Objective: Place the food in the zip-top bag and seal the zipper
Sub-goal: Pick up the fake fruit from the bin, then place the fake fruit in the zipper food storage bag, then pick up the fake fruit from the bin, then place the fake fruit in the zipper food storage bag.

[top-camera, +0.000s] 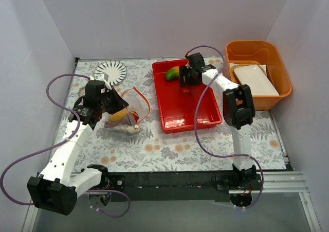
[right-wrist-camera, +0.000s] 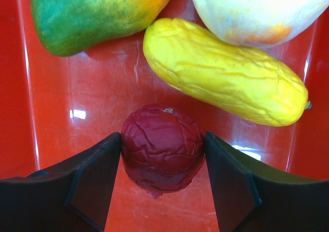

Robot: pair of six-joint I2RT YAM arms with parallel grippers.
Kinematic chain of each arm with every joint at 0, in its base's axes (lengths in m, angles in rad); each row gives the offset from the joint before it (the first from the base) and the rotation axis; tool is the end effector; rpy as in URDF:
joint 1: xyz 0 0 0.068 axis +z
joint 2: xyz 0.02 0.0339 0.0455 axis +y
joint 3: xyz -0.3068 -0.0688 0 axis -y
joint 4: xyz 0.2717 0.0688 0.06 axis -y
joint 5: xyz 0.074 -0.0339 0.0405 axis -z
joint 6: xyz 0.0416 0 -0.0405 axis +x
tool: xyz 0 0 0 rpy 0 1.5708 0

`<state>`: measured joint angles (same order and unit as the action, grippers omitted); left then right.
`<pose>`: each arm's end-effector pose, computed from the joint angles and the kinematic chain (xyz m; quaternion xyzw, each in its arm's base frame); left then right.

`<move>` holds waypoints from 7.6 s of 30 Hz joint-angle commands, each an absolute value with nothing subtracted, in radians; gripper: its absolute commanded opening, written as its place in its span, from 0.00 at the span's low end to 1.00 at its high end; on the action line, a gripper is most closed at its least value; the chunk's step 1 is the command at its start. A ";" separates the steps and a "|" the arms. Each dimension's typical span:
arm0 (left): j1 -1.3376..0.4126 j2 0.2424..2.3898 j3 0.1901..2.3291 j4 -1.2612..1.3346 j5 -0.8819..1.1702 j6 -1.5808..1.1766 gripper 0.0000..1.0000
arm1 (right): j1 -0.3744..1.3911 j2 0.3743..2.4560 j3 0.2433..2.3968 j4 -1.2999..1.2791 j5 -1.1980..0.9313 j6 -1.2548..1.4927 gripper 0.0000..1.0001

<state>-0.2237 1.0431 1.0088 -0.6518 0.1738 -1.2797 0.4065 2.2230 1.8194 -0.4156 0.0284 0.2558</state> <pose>0.2208 -0.0576 0.3564 -0.4215 0.7964 -0.3485 0.2580 0.5135 0.2198 0.2214 -0.0648 0.9279 0.1068 0.3513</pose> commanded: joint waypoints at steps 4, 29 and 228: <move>-0.221 1.011 1.005 -0.647 0.199 -1.281 0.00 | 0.405 2.180 1.726 -0.466 0.008 0.247 0.57; -0.221 1.034 1.008 -0.647 0.221 -1.278 0.00 | 0.632 1.677 1.468 -0.278 -0.333 0.383 0.32; -0.221 0.968 1.058 -0.629 0.193 -1.315 0.00 | 0.891 2.077 1.971 -0.489 -0.610 0.222 0.33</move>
<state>-0.2237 1.0115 1.0004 -0.6476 0.2279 -1.3060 0.8776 2.0705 1.9282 -0.5220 -0.5396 0.1879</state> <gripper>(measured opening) 0.014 0.567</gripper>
